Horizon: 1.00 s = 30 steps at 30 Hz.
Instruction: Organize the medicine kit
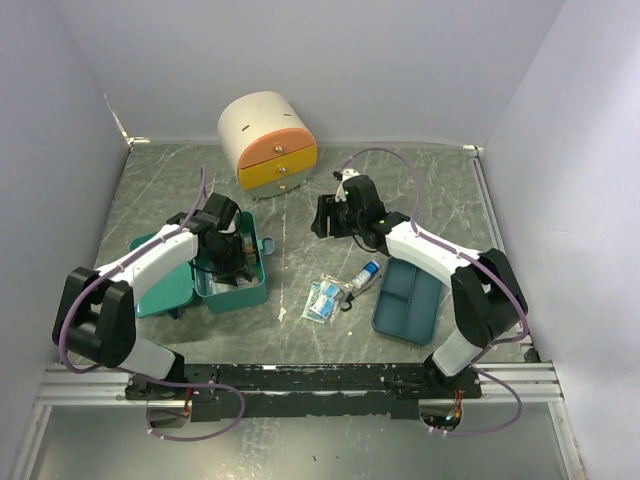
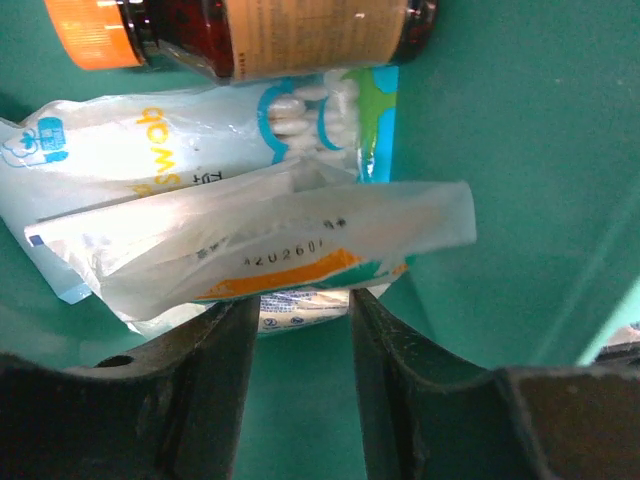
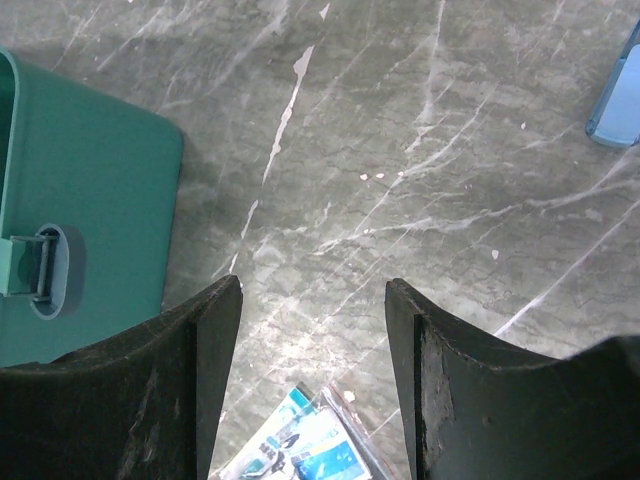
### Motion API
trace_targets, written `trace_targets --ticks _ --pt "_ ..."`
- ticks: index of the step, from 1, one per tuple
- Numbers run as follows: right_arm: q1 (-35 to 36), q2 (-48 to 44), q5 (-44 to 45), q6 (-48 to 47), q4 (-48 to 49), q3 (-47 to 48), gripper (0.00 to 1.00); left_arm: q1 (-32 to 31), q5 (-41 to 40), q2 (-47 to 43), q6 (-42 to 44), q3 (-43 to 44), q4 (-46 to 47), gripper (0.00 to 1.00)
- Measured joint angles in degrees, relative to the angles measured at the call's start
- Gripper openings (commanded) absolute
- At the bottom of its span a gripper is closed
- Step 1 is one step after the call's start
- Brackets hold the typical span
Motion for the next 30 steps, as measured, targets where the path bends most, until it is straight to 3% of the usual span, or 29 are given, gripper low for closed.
trace_targets --ticks 11,18,22,30 --pt "0.0 1.7 0.0 0.0 0.0 0.4 0.59 -0.6 -3.7 0.2 -4.2 -1.9 2.7 0.51" --pt "0.0 1.9 3.1 2.6 -2.3 1.6 0.57 -0.7 -4.0 0.0 -3.9 -1.2 2.4 0.62" --pt "0.0 0.8 6.0 5.9 -5.9 1.5 0.56 -0.8 -4.0 -3.5 -1.9 0.2 1.3 0.68" --pt "0.0 -6.9 9.3 11.0 -11.6 -1.5 0.54 -0.8 -1.9 -14.4 3.3 2.8 0.6 0.65"
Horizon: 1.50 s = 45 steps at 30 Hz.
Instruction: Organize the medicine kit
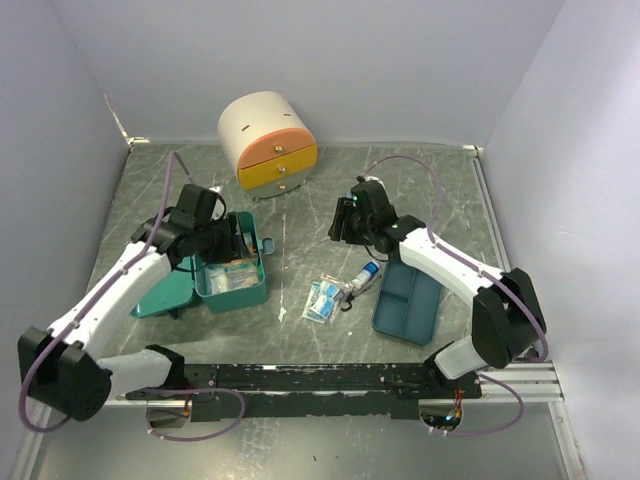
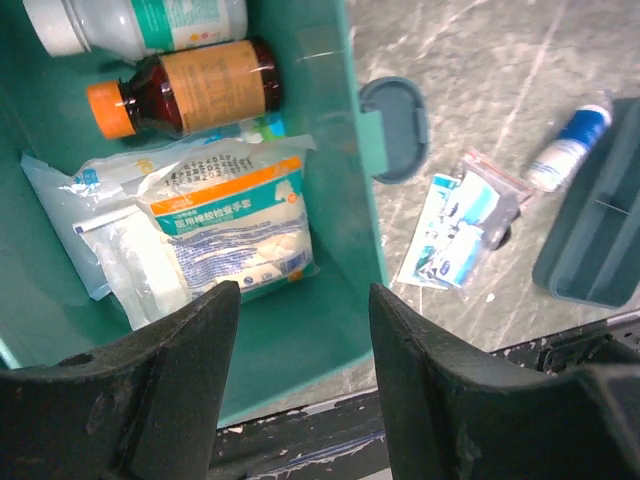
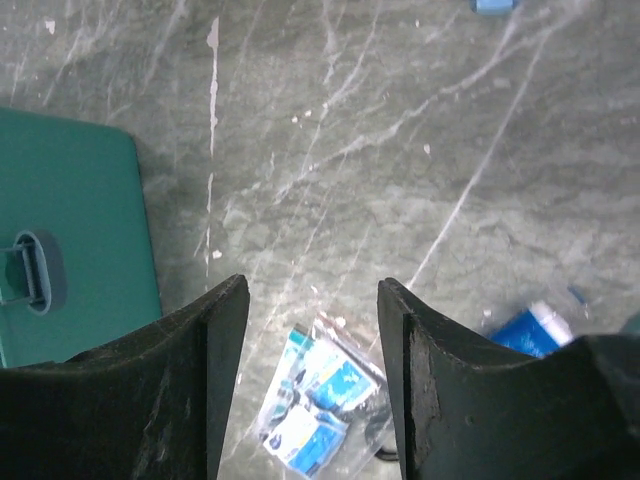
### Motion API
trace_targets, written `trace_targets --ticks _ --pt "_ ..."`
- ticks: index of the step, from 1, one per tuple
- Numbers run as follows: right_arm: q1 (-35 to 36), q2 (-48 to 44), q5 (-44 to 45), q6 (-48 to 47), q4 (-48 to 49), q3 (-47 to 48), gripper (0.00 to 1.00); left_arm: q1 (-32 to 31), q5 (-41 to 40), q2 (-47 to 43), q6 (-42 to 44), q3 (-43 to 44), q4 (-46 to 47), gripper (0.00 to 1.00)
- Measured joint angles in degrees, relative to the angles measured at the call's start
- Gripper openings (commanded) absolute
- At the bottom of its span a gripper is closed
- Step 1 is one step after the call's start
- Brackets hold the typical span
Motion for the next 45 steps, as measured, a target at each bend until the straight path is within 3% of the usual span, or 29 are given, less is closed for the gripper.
trace_targets --ticks 6,12,15,21,28,37,45 --pt "1.8 -4.8 1.1 5.1 -4.0 -4.2 0.54 0.0 0.5 -9.2 2.8 0.0 2.4 0.67" --pt "7.0 -7.6 2.0 11.2 -9.2 -7.7 0.53 0.0 -0.4 -21.0 4.6 0.0 5.6 0.79" --pt "9.0 -7.8 1.9 13.6 -10.7 -9.2 0.53 0.0 -1.5 -26.5 5.2 0.0 6.8 0.91" --pt "9.5 -9.0 1.8 19.0 -11.2 -15.0 0.53 0.0 -3.4 -34.7 4.9 -0.8 8.3 0.93" --pt "9.5 -11.2 -1.2 22.6 -6.1 -21.4 0.57 0.0 -4.0 -37.1 3.0 -1.9 9.2 0.93" --pt "9.6 -10.7 -5.6 25.4 0.9 -24.4 0.55 0.0 -4.0 -36.8 0.1 -2.3 10.2 0.94" --pt "9.5 -7.0 -6.1 26.1 -1.3 -23.3 0.52 0.0 -4.2 -35.7 -2.4 -3.8 10.8 0.94"
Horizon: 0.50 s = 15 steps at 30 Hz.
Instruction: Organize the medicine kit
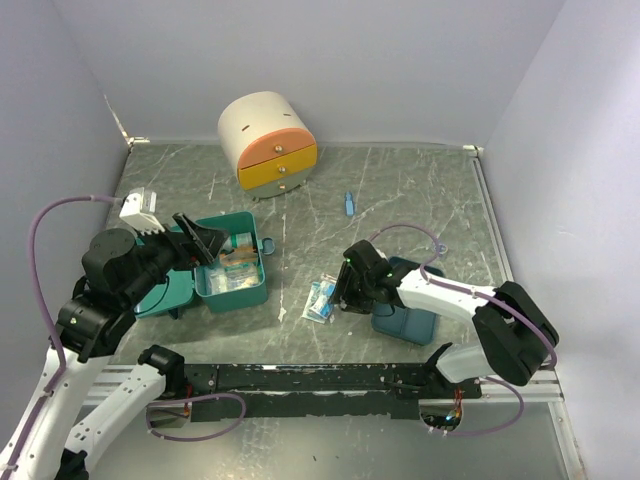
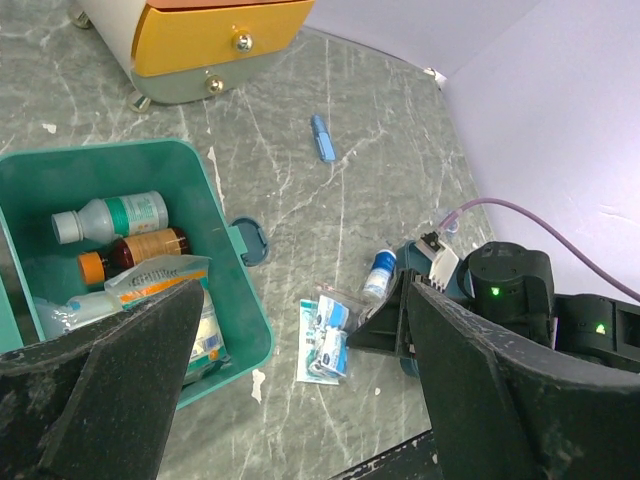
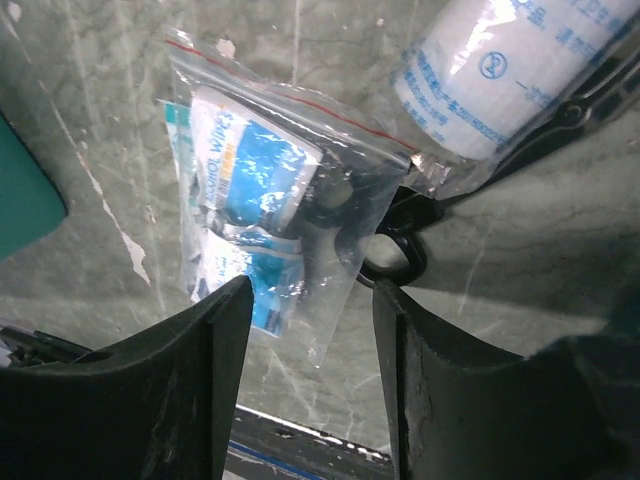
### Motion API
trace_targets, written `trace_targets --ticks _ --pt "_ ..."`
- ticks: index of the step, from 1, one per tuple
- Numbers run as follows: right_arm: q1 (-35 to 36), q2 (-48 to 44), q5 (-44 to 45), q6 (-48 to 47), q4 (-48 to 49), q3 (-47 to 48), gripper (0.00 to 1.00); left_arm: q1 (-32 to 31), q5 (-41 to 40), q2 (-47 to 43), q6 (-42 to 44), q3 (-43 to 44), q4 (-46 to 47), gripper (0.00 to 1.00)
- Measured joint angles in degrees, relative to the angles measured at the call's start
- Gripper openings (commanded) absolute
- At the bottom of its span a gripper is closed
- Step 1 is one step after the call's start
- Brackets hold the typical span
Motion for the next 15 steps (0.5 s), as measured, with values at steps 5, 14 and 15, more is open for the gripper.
trace_targets --ticks 5,14,15 --pt "0.0 0.0 -0.3 0.1 -0.4 -0.1 0.51 0.0 -0.1 0.2 -0.2 0.0 0.0 0.94" --pt "0.1 2.0 -2.6 0.1 0.7 0.2 0.42 0.0 -0.2 0.1 -0.2 0.0 0.0 0.94" --pt "0.1 2.3 -2.4 0.2 0.7 0.1 0.41 0.0 -0.2 0.0 -0.2 0.0 0.0 0.94"
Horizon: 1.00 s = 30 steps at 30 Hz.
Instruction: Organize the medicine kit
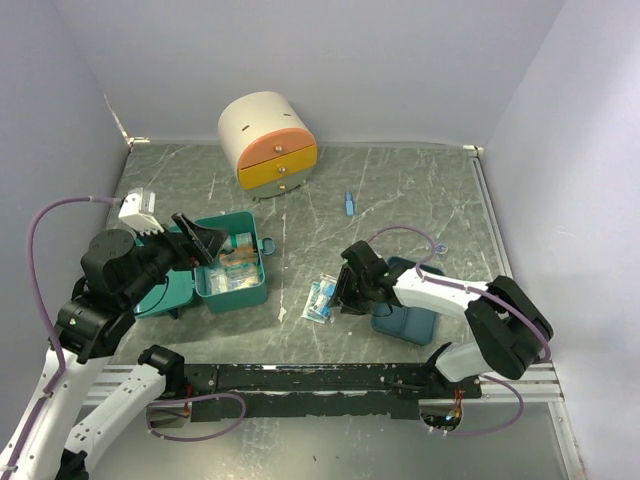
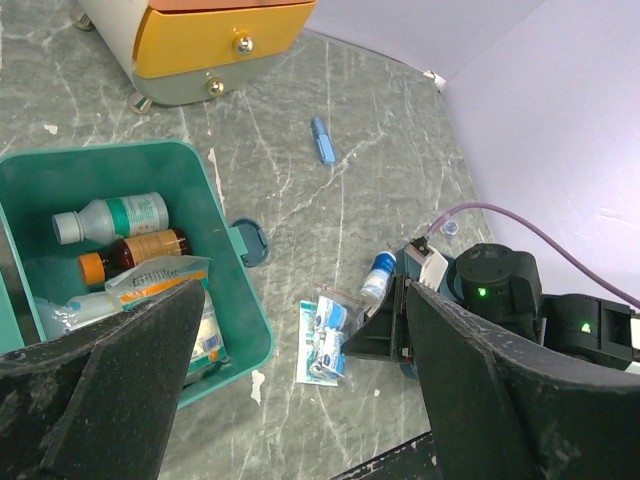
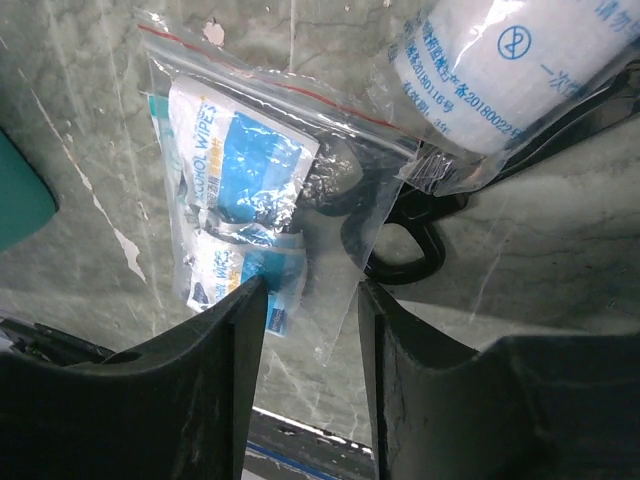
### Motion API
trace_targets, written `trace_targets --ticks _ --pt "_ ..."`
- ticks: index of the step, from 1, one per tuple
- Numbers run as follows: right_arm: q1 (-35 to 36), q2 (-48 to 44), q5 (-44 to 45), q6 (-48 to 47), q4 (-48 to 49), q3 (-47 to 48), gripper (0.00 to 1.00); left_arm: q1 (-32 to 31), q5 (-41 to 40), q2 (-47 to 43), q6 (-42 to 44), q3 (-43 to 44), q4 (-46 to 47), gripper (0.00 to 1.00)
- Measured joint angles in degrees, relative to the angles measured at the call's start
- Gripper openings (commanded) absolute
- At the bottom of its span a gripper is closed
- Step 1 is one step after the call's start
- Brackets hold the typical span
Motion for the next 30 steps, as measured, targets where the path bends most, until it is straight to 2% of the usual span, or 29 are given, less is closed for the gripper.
trace_targets --ticks 3,11,14,19,23,30 --pt "0.0 0.1 0.6 0.4 0.7 -0.2 0.35 0.0 0.0 -0.2 0.0 0.0 0.0 0.95" --pt "0.0 -0.7 1.5 0.9 6.7 -2.2 0.12 0.0 0.0 -0.9 -0.7 0.0 0.0 0.99" --pt "-0.1 -1.7 1.6 0.8 8.7 -2.6 0.00 0.0 0.0 -1.2 -0.9 0.0 0.0 1.00" --pt "-0.1 -4.7 2.1 -1.0 10.5 -2.6 0.00 0.0 0.6 -1.9 -1.3 -0.8 0.4 1.00" --pt "-0.3 -8.3 2.7 -5.0 9.6 -1.4 0.00 0.0 4.7 -0.9 -1.3 -2.4 1.5 0.97" --pt "-0.5 -14.6 1.4 -17.2 5.0 10.0 0.00 0.0 12.6 2.7 -2.2 -5.2 5.3 0.97"
